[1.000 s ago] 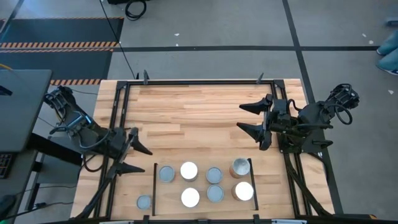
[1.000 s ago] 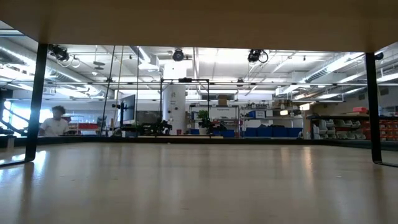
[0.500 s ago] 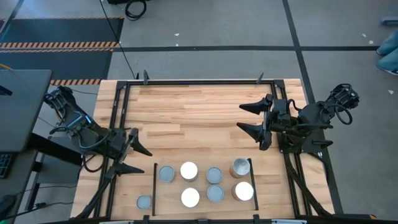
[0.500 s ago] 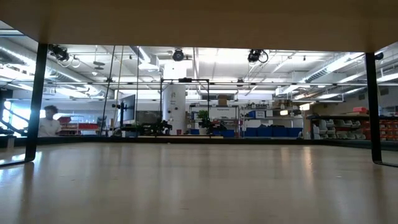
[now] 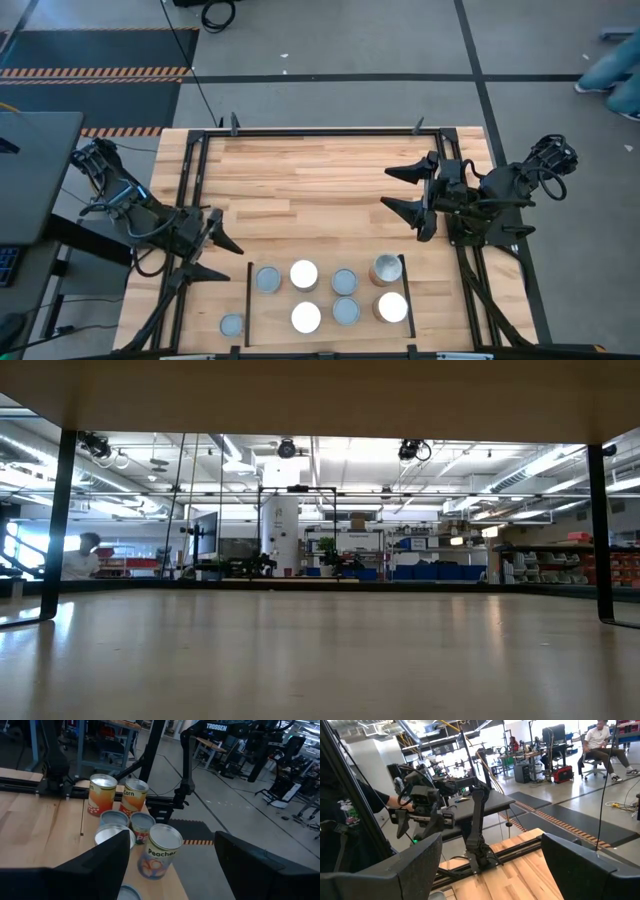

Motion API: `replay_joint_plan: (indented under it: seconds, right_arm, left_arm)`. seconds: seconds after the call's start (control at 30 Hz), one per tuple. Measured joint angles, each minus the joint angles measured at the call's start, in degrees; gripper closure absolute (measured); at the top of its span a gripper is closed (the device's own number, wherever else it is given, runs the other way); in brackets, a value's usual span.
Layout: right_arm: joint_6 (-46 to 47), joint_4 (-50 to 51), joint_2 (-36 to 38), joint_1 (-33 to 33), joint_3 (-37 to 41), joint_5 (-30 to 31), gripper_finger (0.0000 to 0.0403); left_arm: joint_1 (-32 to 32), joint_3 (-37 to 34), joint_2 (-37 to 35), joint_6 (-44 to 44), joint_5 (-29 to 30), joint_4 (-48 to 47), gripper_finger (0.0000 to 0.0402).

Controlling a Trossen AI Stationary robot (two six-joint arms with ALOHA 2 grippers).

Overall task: Pick and place cans onto a shelf
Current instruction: Put the small canned carrots on the shelf

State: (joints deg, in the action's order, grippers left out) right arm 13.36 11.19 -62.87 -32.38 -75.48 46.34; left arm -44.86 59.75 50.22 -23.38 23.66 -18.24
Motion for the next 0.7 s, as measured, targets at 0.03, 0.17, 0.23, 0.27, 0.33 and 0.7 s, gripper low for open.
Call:
replay_joint_plan:
  seconds: [0.03,0.17,0.23,0.27,0.33,0.7]
  right_arm:
    - [-0.01,-0.01,0.00,0.00,0.00,0.01,0.0055]
    - [0.01,-0.01,0.00,0.00,0.00,0.01,0.0055]
    - [-0.01,-0.01,0.00,0.00,0.00,0.01,0.0055]
    - [0.01,0.01,0.00,0.00,0.00,0.01,0.0055]
    - [-0.01,0.01,0.00,0.00,0.00,0.00,0.0055]
    - [-0.01,0.01,0.00,-0.01,0.00,0.01,0.0055]
  left_arm:
    - [0.00,0.00,0.00,-0.01,-0.01,0.00,0.0108]
    - [0.00,0.00,0.00,-0.07,0.00,0.00,0.0108]
    - [0.00,0.00,0.00,0.01,0.00,-0.02,0.0108]
    - [0.00,0.00,0.00,0.02,0.00,-0.04,0.0108]
    - [0.00,0.00,0.00,0.01,0.00,-0.55,0.0108]
    - [0.02,-0.07,0.02,-8.92,-1.31,-14.35,0.0108]
